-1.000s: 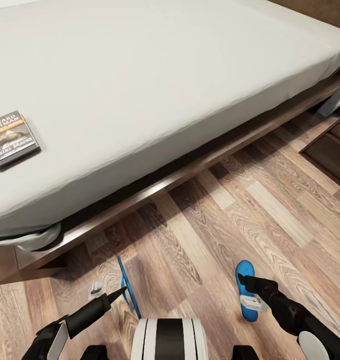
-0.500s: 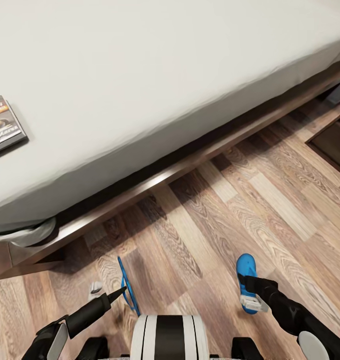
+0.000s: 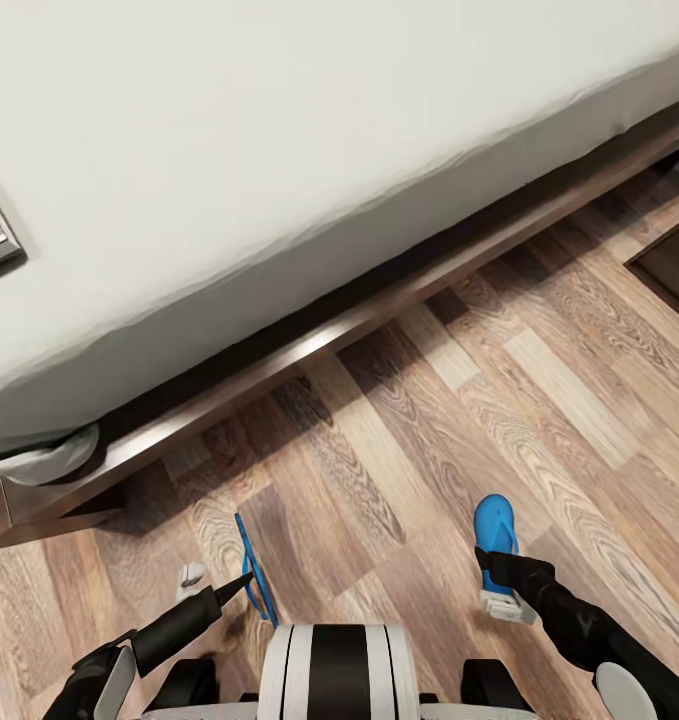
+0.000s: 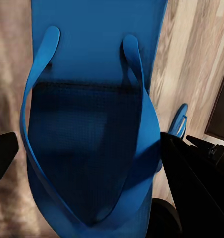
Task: In the bedroom, move the book from the bed onto either nightstand, and place the two sandals side by side next to the bed.
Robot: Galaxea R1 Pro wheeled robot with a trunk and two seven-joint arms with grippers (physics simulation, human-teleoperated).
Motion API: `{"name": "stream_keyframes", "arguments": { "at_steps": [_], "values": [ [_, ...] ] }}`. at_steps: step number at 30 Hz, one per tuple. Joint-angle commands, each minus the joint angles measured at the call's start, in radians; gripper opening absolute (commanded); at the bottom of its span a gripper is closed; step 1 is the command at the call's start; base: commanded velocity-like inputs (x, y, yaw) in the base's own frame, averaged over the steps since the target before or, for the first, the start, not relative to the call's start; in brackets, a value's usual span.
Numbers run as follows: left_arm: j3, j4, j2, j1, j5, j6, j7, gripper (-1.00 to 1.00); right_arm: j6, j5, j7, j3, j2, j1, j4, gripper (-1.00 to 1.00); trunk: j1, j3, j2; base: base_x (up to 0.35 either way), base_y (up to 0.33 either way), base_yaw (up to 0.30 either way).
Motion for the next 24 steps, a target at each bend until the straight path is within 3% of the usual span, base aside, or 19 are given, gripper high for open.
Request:
{"name": "stream_keyframes", "arguments": {
  "at_steps": [1,7,16,24],
  "values": [
    [0.001,0.0,0.0,0.0,0.004,0.009,-0.003,-1.0,-0.005,0.007,0.003,0.003,-0.001,-0.001,-0.001,1.0,0.0,-0.004,0.0,0.0,0.0,0.0],
    [0.001,0.0,0.0,0.0,0.004,0.009,-0.004,-1.0,-0.005,0.007,0.003,0.001,-0.002,-0.001,-0.001,1.0,0.003,-0.028,-0.002,0.0,0.0,0.0],
    [0.001,0.0,0.0,0.0,0.004,0.009,-0.005,-1.0,-0.005,0.007,0.004,0.001,-0.001,0.0,-0.001,1.0,0.003,-0.028,-0.002,0.0,0.0,0.0],
    [0.001,0.0,0.0,0.0,0.004,0.009,-0.007,-1.0,-0.005,0.007,0.003,0.002,-0.001,-0.001,-0.001,1.0,0.006,-0.055,-0.004,0.0,0.0,0.0]
  ]
}}
